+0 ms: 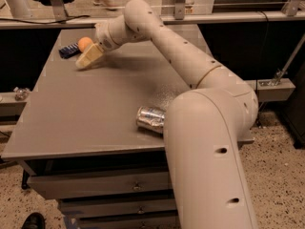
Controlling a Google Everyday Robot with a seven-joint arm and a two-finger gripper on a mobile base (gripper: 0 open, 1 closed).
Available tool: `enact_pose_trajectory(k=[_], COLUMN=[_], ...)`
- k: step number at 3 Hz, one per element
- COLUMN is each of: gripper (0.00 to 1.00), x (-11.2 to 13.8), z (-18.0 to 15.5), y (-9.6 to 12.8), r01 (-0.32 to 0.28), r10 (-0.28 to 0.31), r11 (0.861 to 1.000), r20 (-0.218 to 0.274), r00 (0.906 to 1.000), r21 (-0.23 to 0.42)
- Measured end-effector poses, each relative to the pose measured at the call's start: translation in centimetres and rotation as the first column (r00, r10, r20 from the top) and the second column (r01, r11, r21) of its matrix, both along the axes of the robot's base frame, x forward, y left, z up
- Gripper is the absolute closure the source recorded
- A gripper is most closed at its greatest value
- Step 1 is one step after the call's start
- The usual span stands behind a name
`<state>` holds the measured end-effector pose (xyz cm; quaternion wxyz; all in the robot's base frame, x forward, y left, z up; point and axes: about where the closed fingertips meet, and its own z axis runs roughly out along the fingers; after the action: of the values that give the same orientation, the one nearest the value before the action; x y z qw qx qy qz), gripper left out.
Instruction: Move orange near rxbar blueberry
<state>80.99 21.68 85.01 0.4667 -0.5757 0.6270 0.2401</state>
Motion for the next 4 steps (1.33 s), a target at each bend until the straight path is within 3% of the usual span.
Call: enact_pose_trajectory(k=[1, 2, 3, 4], gripper=[0.0, 0.0, 0.0, 0.0], x=[0.3, 0.8, 1.3, 1.1], z=[0.6, 2.1, 3.5, 4.4], y=[-1.8, -6.3, -12.5, -18.1], r01=[0.015, 0.05, 0.085, 0.078], r10=[-0.014, -0.047, -0.083, -0.081], r11=[0.999, 0.994, 0.986, 0.99], r20=[-0.011, -0.032, -0.023, 0.022], r00=[0.9998, 0.9984, 0.9963, 0.9964], r21=[0.033, 0.1, 0.142, 0.12])
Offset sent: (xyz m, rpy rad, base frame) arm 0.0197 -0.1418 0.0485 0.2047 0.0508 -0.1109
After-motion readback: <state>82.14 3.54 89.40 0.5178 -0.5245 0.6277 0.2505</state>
